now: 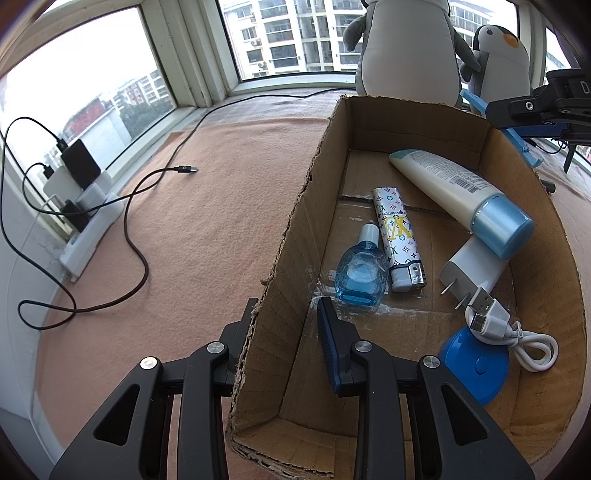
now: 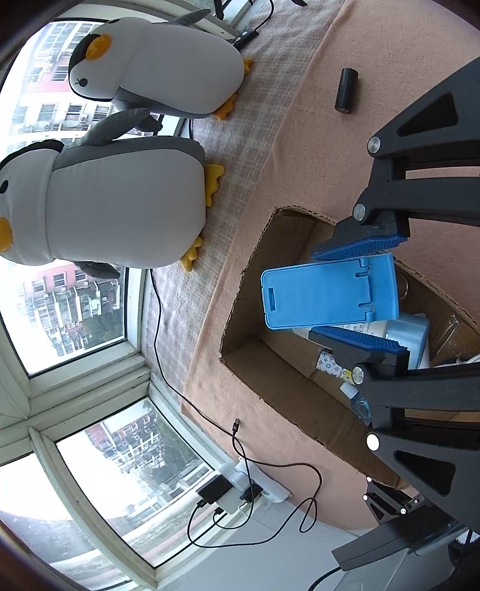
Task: Organize rigid objects
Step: 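Carry the blue phone stand into the box and open the right gripper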
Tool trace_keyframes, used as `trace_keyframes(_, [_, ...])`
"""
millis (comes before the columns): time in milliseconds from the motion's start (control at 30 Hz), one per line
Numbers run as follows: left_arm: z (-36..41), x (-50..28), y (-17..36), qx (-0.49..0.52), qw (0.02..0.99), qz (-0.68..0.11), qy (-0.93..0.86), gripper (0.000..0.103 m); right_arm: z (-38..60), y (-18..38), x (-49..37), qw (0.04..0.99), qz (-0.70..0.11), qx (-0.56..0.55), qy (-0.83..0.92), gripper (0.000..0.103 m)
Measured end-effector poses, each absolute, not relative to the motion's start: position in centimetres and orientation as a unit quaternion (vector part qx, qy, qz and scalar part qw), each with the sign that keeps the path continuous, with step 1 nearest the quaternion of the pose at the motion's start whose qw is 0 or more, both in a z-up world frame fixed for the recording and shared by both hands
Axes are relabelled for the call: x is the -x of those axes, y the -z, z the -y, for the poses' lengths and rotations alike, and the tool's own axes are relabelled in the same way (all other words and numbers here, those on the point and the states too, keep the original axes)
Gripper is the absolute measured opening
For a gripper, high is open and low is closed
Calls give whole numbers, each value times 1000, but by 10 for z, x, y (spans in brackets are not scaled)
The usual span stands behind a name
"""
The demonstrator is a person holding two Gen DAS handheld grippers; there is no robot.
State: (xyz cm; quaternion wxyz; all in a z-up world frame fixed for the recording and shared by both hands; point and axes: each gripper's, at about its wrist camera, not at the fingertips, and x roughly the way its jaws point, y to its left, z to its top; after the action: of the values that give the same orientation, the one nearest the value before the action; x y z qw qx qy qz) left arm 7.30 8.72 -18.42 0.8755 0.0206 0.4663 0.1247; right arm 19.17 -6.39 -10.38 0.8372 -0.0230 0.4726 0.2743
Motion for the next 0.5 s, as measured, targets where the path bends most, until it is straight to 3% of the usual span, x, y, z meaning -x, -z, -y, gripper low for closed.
trace_keyframes(367, [-87,-73,184,-21,876,-466,-125,28,61,104,-190,836,-469,26,-284,34])
trace_keyframes(500, [-87,-73,184,-21,876,-466,-125,28,61,101,-190,840,-463,25,-283,58])
